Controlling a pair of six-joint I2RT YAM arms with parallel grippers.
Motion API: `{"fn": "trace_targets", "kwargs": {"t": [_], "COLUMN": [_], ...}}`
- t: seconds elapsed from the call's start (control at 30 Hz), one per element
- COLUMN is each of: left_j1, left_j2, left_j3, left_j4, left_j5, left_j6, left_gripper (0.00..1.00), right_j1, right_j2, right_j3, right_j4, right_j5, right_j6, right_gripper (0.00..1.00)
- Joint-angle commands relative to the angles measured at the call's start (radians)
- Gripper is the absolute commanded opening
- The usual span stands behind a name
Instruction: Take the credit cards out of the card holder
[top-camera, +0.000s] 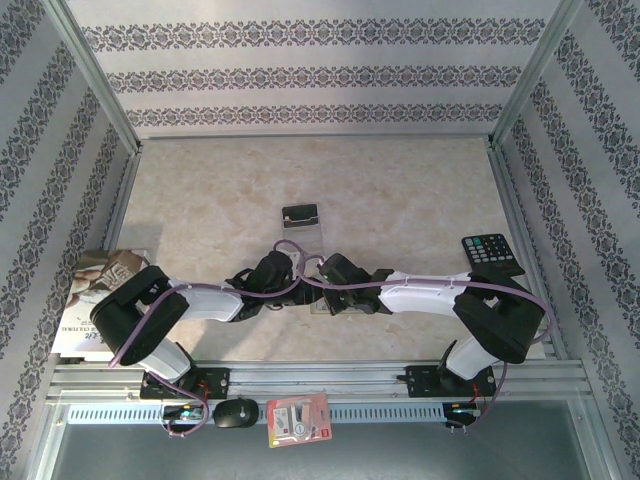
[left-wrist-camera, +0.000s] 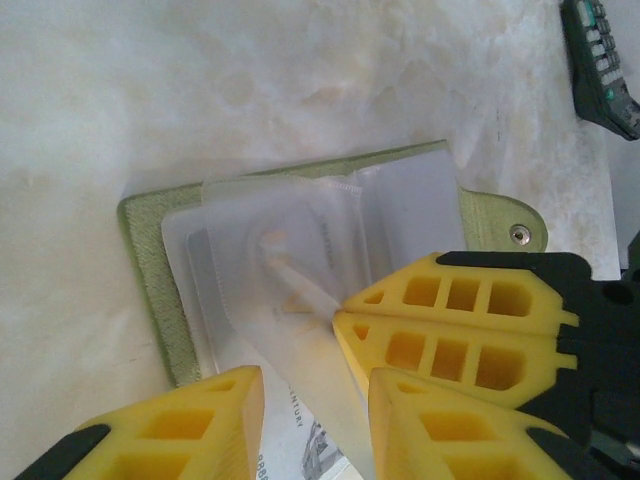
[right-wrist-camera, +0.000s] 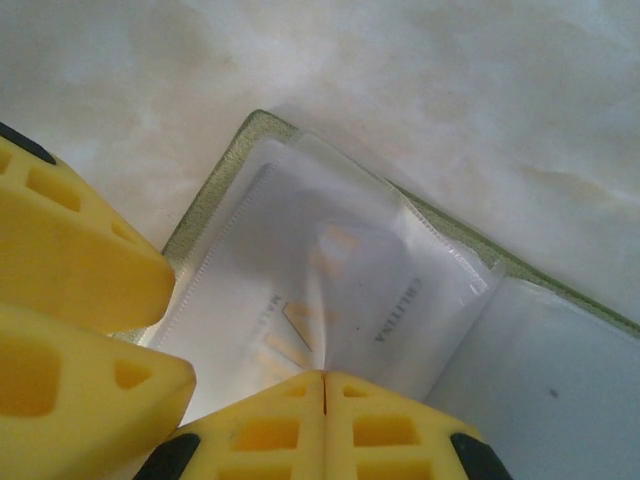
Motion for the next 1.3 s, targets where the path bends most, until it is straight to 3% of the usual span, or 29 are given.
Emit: {"fn": "trace_targets", "kwargs": {"t": [0.0,0.13,0.33,0.5,0.63,0.87,1.03,1.27], "left_j1": [-0.028,-0.034,-0.033,-0.033,-0.033,-0.033,-0.03,-0.024], "left_j2": [0.044,0.054,0.046,0.043,0.031,-0.014,-0.064,-0.117], "left_j3": [0.033,0.04,0.044,0.044,0.04,0.02,0.01,-0.006], "left_j4": [0.039,0.027,0.01,0.013,0.008,0.003,-0.018,-0.045], "left_j5": [0.014,0.022,0.022,0.024,0.017,-0.002,-0.018,-0.019], "left_j6": [-0.027,-0.035,-0.035,-0.035,-0.036,-0.033,-0.023,-0.016], "left_gripper": [0.32,0.29,0.16,0.03,0.0,0.0,0.0,0.0], "right_j1": [-0.009,-0.009,-0.009,-0.009,-0.027,-0.16,-0.233,-0.247], "right_j2": [-0.017,-0.022,-0.037,-0.084,-0.153,-0.27,-0.29,-0.284], "right_j3": [-0.018,-0.02,-0.031,-0.029,-0.028,-0.097,-0.127,-0.141], "right_j4": [0.012,0.014,0.02,-0.003,-0.044,-0.12,-0.215,-0.247], "right_j5": [-0.004,-0.005,-0.002,0.01,0.022,-0.08,-0.066,-0.065], "right_j6": [0.022,0.023,0.025,0.022,0.03,0.128,0.125,0.146], "right_gripper": [0.04,0.05,0.1,0.28,0.37,0.36,0.31,0.29]}}
